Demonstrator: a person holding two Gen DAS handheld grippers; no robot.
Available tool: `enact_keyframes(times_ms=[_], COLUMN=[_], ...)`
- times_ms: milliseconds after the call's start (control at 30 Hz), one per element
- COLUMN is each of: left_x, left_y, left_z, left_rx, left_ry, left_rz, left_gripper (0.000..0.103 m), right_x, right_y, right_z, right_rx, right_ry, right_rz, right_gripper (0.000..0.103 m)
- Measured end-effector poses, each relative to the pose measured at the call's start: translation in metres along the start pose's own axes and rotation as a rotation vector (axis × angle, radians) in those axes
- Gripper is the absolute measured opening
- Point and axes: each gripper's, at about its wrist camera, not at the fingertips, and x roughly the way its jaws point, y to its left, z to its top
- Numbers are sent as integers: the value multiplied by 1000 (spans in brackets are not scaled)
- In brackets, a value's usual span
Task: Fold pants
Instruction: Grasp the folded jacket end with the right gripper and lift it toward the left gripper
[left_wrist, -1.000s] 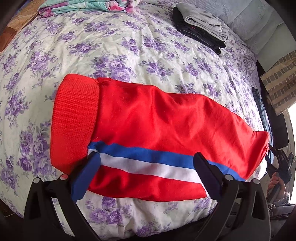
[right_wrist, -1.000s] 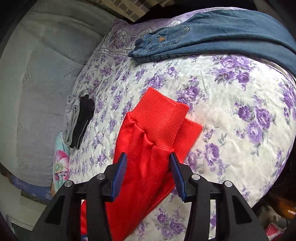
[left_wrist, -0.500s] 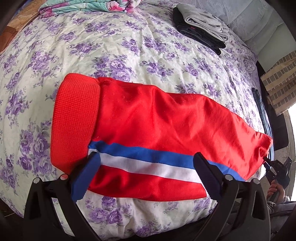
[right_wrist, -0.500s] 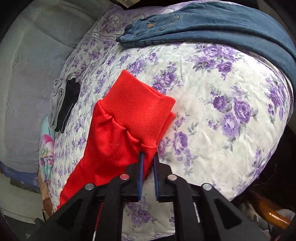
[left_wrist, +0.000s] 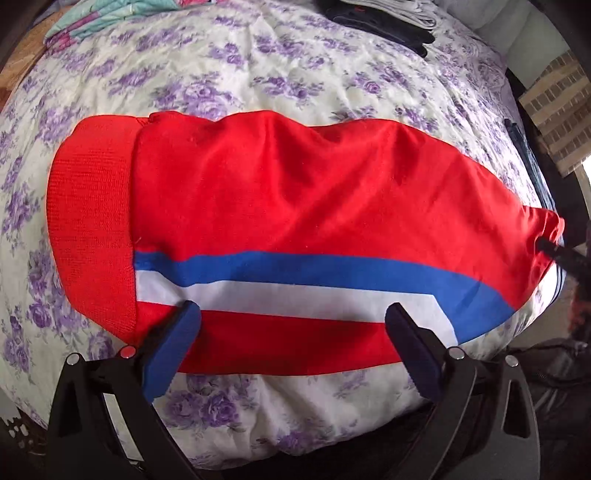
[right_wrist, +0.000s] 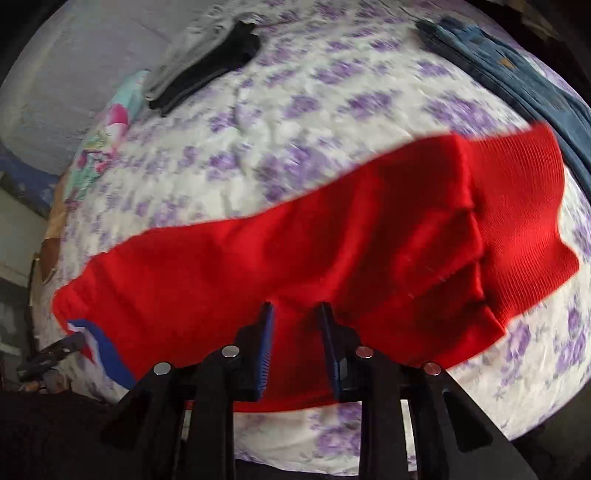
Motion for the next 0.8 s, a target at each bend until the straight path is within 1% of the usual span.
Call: enact_keyframes(times_ms=[33,100,167,200,267,333,400,433,500,567,600,633,667,700,733,767,800], left_x=[-1,2,5,5,6,6,6,6,6,4,3,4,4,4,4,5,5], left_y=[-4,-6,-4,-3,-2,-1,-1,0,1,5,8,10,12,12,13,12,12], left_z=[-1,0,3,4,5,4,4,4,4,4,4,4,4,5,5,5,6], left_rx=[16,25,22,17,9,2,-9,-17,-32,-58,-74,-92,-105,-115,-120,-119,-118], left_ry=[-5,4,3,3,4,1,-3,-4,-6,-10,-14,-19,-24,-28,-30,-29,-29], left_rz=[19,35,23,19,16,14,16,16,13,-4,-15,-26,-34,-39,-40,-38,-35], left_gripper=[98,98,98,98,98,98,98,98,98,98,98,98,98,98,98,98,98], right_x=[-2,9,31,45,76,104,123,128,132,124,119,117,117,118,119,123,126], right_y=[15,46,78,92,115,131,137,137,138,139,141,144,147,150,149,148,145], right_z=[13,39,59,65,75,77,75,72,69,62,56,51,45,43,44,53,64], right_rx=[-56,-164,-282,-335,-427,-489,-537,-550,-565,-572,-579,-587,-606,-628,-635,-605,-556], right_ry=[-15,24,66,104,192,302,384,424,476,529,557,588,610,613,592,565,548], right_rz=[62,217,291,322,349,384,384,399,399,427,454,473,476,461,434,429,445], right_gripper=[27,50,51,51,51,51,51,51,52,53,55,61,63,65,65,65,65])
